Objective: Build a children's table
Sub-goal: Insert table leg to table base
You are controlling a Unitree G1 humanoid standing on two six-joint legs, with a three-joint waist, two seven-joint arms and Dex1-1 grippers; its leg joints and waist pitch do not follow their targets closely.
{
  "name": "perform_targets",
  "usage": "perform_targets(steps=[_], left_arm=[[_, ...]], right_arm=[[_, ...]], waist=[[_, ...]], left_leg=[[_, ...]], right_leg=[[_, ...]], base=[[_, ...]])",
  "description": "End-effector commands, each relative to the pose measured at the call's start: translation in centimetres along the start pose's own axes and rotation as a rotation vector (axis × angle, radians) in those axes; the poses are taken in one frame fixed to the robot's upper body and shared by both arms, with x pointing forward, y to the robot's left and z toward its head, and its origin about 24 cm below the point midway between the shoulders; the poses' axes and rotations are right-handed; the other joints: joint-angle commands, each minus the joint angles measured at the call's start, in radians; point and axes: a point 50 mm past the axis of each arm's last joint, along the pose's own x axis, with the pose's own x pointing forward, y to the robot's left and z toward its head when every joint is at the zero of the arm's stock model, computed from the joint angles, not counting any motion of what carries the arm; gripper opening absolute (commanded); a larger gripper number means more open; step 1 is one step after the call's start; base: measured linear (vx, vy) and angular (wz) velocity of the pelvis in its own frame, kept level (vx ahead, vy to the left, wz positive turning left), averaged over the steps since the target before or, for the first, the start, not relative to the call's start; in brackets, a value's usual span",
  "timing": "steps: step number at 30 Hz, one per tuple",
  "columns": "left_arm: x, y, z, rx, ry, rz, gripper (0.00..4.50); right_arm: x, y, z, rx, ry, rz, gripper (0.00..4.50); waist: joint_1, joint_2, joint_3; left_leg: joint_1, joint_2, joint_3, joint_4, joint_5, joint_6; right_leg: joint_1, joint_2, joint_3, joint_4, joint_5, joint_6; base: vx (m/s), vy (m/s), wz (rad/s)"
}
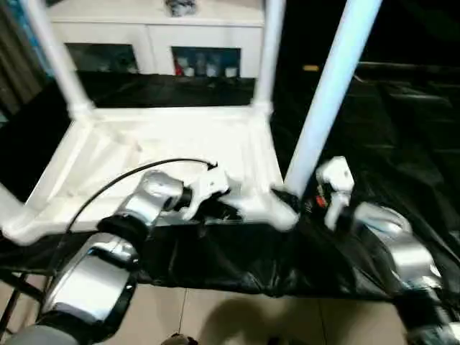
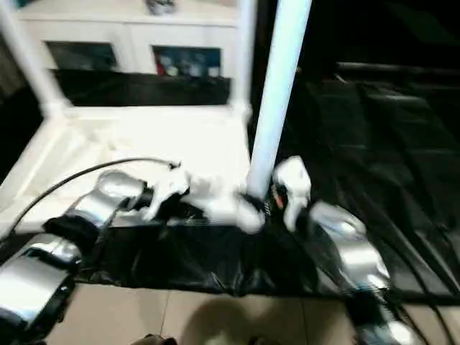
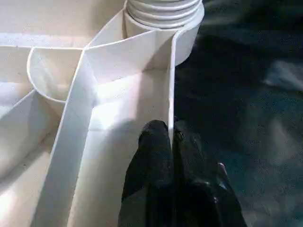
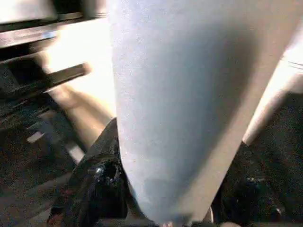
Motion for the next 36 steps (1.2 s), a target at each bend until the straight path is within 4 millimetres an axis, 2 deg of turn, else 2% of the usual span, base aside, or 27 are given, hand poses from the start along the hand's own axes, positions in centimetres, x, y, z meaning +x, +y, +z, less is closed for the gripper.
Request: perform_targets(steps=[1,2,3,4,5,6,8,9,10,12,14,17,18,23,25,27,28,29,30,33,35,36], left_arm=[[-0.5,1.8,3.5,0.004,-0.139,0.162,0.0],[0.2,1.8,4.1,-0.013,-0.146,0.2,0.0],[0.5,1.7,4.3,-0.019,-0.147,0.209,0.0],[1.0,1.5,4.6,-0.025,-0.148,0.221,0.0],[1.0,1.5,4.6,-0.025,-0.148,0.221,0.0],[1.4,1.4,4.8,-0.033,-0.149,0.231,0.0],[1.9,1.2,5.0,-0.046,-0.146,0.253,0.0],[2.2,1.0,5.0,-0.045,-0.136,0.276,0.0],[2.4,0.9,4.9,-0.034,-0.127,0.281,0.0],[2.5,0.8,4.9,-0.028,-0.124,0.279,0.0],[2.6,0.6,4.8,-0.017,-0.127,0.267,0.0],[2.6,0.3,5.0,0.0,-0.145,0.237,0.0],[2.5,0.3,5.0,0.0,-0.147,0.233,0.0],[2.4,0.0,5.1,0.017,-0.157,0.209,0.0],[2.3,-0.2,5.1,0.022,-0.166,0.186,0.0],[2.2,-0.4,5.1,0.024,-0.171,0.174,0.0],[2.2,-0.4,5.1,0.024,-0.171,0.174,0.0],[2.2,-0.4,5.1,0.025,-0.175,0.168,0.0],[2.1,-0.5,5.1,0.028,-0.175,0.165,0.0],[2.0,-0.7,5.1,0.03,-0.177,0.154,0.0],[1.9,-0.8,5.1,0.044,-0.181,0.135,0.0],[1.8,-0.9,5.0,0.051,-0.181,0.125,0.0]], right_arm=[[0.0,0.6,-4.4,0.121,0.165,-0.069,1.89],[1.0,0.8,-4.6,0.133,0.177,-0.116,1.89],[1.4,0.9,-4.7,0.133,0.186,-0.136,1.89],[1.9,0.9,-4.7,0.149,0.192,-0.169,1.89],[1.9,0.9,-4.7,0.149,0.192,-0.169,1.89],[2.3,0.9,-4.8,0.164,0.196,-0.196,1.89],[2.8,0.9,-4.7,0.173,0.202,-0.22,1.89],[3.2,1.0,-4.6,0.175,0.205,-0.237,1.89],[3.5,1.2,-4.6,0.171,0.21,-0.236,1.89],[3.6,1.4,-4.6,0.169,0.215,-0.233,1.89],[3.9,1.9,-4.7,0.171,0.224,-0.204,1.89],[4.1,2.4,-4.6,0.177,0.218,-0.185,1.89],[4.3,2.5,-4.5,0.179,0.209,-0.182,1.89],[4.7,2.1,-4.1,0.171,0.187,-0.2,1.89],[4.8,1.9,-3.8,0.173,0.167,-0.198,2.59],[4.9,1.8,-3.5,0.178,0.154,-0.192,2.59],[4.9,1.8,-3.5,0.178,0.154,-0.192,2.65],[5.0,1.8,-3.4,0.182,0.147,-0.188,2.79],[5.0,1.8,-3.2,0.182,0.138,-0.188,2.95],[5.1,1.6,-2.8,0.172,0.116,-0.186,3.24],[5.0,1.5,-2.3,0.15,0.096,-0.157,3.34],[4.9,1.4,-1.9,0.121,0.081,-0.131,3.44]], waist=[[-0.013,-0.004,-0.041],[-0.017,0.003,-0.043],[-0.018,0.003,-0.039],[-0.022,0.006,-0.038],[-0.022,0.009,-0.037],[-0.027,0.005,-0.032],[-0.031,0.0,-0.032],[-0.031,0.001,-0.032],[-0.034,0.002,-0.033],[-0.031,0.0,-0.035],[-0.029,-0.001,-0.036],[-0.028,-0.003,-0.035],[-0.028,-0.001,-0.034],[-0.027,-0.001,-0.037],[-0.028,0.001,-0.035],[-0.029,0.001,-0.036],[-0.027,0.002,-0.04],[-0.026,-0.003,-0.044],[-0.024,-0.003,-0.043],[-0.021,-0.004,-0.044],[-0.013,-0.005,-0.05],[-0.009,-0.01,-0.054]], left_leg=[[0.032,0.05,-0.051,-0.088,-0.59,-0.037],[0.031,0.053,-0.054,-0.094,-0.599,-0.04],[0.026,0.052,-0.058,-0.095,-0.607,-0.041],[0.028,0.056,-0.06,-0.103,-0.638,-0.046],[0.033,0.058,-0.061,-0.104,-0.655,-0.05],[0.047,0.051,-0.056,-0.099,-0.687,-0.051],[0.054,0.045,-0.053,-0.09,-0.677,-0.04],[0.052,0.045,-0.053,-0.089,-0.667,-0.037],[0.043,0.049,-0.058,-0.095,-0.653,-0.036],[0.043,0.048,-0.053,-0.096,-0.634,-0.031],[0.037,0.048,-0.049,-0.097,-0.604,-0.023],[0.035,0.049,-0.048,-0.098,-0.589,-0.018],[0.036,0.049,-0.047,-0.098,-0.59,-0.018],[0.038,0.049,-0.043,-0.098,-0.567,-0.016],[0.036,0.05,-0.043,-0.099,-0.566,-0.017],[0.036,0.051,-0.044,-0.1,-0.567,-0.019],[0.036,0.052,-0.042,-0.099,-0.556,-0.019],[0.029,0.052,-0.04,-0.099,-0.522,-0.014],[0.026,0.051,-0.035,-0.098,-0.494,-0.005],[0.025,0.05,-0.031,-0.093,-0.466,0.002],[0.022,0.049,-0.024,-0.088,-0.403,0.017],[0.016,0.047,-0.02,-0.084,-0.361,0.03]], right_leg=[[0.016,-0.069,0.013,-0.106,-0.704,-0.08],[0.022,-0.069,0.01,-0.105,-0.664,-0.095],[0.024,-0.068,0.005,-0.106,-0.649,-0.098],[0.031,-0.065,-0.002,-0.105,-0.612,-0.101],[0.029,-0.066,-0.002,-0.105,-0.594,-0.106],[0.014,-0.065,-0.004,-0.116,-0.601,-0.11],[0.012,-0.069,-0.008,-0.125,-0.637,-0.104],[0.014,-0.07,-0.008,-0.125,-0.643,-0.1],[0.023,-0.072,-0.007,-0.12,-0.628,-0.097],[0.02,-0.073,0.001,-0.118,-0.606,-0.106],[0.021,-0.074,0.009,-0.113,-0.582,-0.124],[0.022,-0.074,0.011,-0.11,-0.577,-0.131],[0.021,-0.073,0.011,-0.111,-0.581,-0.13],[0.02,-0.072,0.017,-0.108,-0.545,-0.149],[0.021,-0.072,0.016,-0.106,-0.544,-0.152],[0.023,-0.072,0.016,-0.105,-0.542,-0.151],[0.022,-0.073,0.02,-0.103,-0.519,-0.162],[0.027,-0.073,0.023,-0.097,-0.483,-0.174],[0.026,-0.072,0.027,-0.093,-0.465,-0.185],[0.025,-0.072,0.031,-0.089,-0.462,-0.193],[0.027,-0.072,0.037,-0.083,-0.411,-0.21],[0.032,-0.07,0.039,-0.075,-0.374,-0.218]], base=[[0.0,0.0,0.0],[0.0,0.0,0.0],[0.0,0.0,0.0],[0.0,0.0,0.0],[0.0,0.0,0.0],[0.0,0.0,0.0],[0.0,0.0,0.0],[0.0,0.0,0.0],[0.0,0.0,0.0],[0.0,0.0,0.0],[0.0,0.0,0.0],[0.0,0.0,0.0],[0.0,0.0,0.0],[0.0,0.0,0.0],[0.0,0.0,0.0],[0.0,0.0,0.0],[0.0,0.0,0.0],[0.0,0.0,0.0],[0.0,0.0,0.0],[0.0,0.0,0.0],[0.0,0.0,0.0],[0.0,0.0,0.0]])
